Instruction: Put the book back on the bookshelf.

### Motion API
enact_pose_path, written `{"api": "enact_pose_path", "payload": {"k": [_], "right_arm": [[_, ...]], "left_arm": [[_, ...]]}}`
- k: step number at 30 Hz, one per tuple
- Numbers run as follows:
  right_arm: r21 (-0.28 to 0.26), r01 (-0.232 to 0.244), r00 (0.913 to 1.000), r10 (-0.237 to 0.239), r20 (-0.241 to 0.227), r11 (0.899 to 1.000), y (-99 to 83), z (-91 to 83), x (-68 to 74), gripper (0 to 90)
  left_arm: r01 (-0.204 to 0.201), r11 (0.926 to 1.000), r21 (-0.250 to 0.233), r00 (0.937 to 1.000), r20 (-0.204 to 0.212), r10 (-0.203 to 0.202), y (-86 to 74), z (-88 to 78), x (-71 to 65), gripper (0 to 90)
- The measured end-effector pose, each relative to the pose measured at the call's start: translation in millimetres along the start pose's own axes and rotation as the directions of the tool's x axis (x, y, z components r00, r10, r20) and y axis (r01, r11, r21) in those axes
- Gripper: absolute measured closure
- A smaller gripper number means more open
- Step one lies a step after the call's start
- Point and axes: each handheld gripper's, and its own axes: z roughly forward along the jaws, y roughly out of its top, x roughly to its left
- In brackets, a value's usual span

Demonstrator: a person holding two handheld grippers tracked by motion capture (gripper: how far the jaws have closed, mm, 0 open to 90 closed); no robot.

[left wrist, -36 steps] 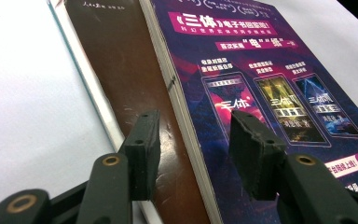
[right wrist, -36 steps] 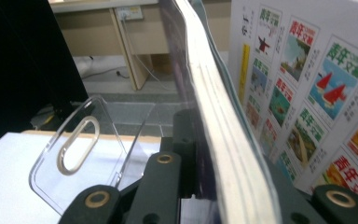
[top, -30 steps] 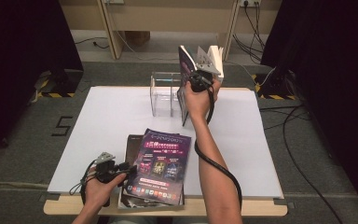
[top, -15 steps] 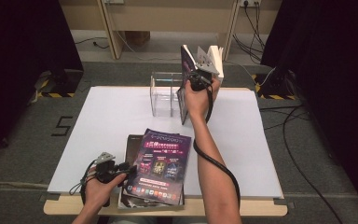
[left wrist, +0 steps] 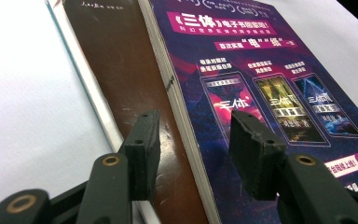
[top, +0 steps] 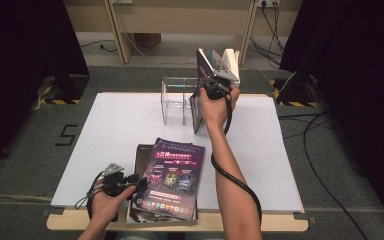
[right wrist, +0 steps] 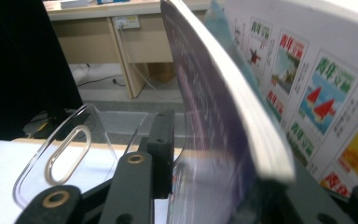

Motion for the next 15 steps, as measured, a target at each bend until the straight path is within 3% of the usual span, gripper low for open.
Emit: {"api": "enact_pose_path", "payload": {"k": [15], "right_arm": [[0.013,-0.001,0.9999,0.001,-0.016,1.0,-9.3,-16.3,-3.5,60.7]], "left_arm": [[-0.004,1.0,0.0,1.0,-0.002,0.004,-0.3,0.0,-0.9,51.8]]}}
